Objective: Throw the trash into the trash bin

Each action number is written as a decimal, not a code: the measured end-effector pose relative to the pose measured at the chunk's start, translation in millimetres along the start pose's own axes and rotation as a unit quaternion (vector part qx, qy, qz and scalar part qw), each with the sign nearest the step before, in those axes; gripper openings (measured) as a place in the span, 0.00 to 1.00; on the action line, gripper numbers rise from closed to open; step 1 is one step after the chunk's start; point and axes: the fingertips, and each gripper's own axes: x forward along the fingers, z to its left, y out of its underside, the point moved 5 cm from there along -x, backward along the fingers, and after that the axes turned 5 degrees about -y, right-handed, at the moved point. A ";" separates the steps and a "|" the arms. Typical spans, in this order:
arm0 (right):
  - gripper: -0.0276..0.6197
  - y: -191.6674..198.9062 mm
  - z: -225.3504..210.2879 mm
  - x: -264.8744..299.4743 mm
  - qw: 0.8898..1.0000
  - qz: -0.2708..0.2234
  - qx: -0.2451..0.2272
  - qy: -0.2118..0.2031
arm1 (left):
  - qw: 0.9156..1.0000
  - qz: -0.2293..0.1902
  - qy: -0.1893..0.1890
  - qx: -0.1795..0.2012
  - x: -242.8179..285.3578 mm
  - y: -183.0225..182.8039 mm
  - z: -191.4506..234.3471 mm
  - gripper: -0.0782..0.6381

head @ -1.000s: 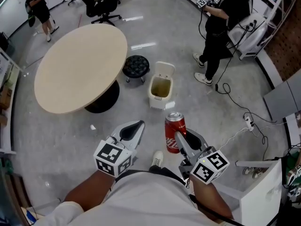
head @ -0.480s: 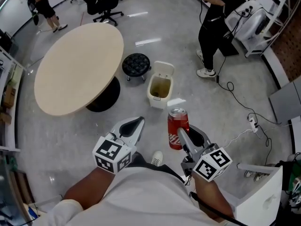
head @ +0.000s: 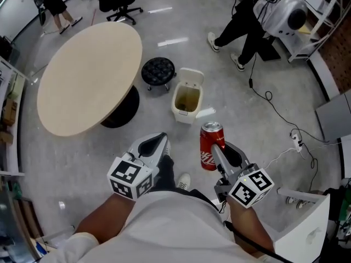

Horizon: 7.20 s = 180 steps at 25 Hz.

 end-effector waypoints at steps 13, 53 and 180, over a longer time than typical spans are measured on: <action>0.15 -18.4 -36.2 37.1 1.000 0.010 0.006 0.019 | 1.000 -0.009 0.009 0.004 54.8 -32.4 30.0 0.12; 0.15 -47.7 -151.4 242.1 0.988 0.113 -0.001 0.101 | 0.998 0.039 0.057 -0.009 218.6 -78.6 188.7 0.12; 0.05 -117.8 -49.9 214.1 0.997 0.012 -0.068 0.038 | 0.994 -0.035 0.094 0.034 150.6 -136.4 161.8 0.12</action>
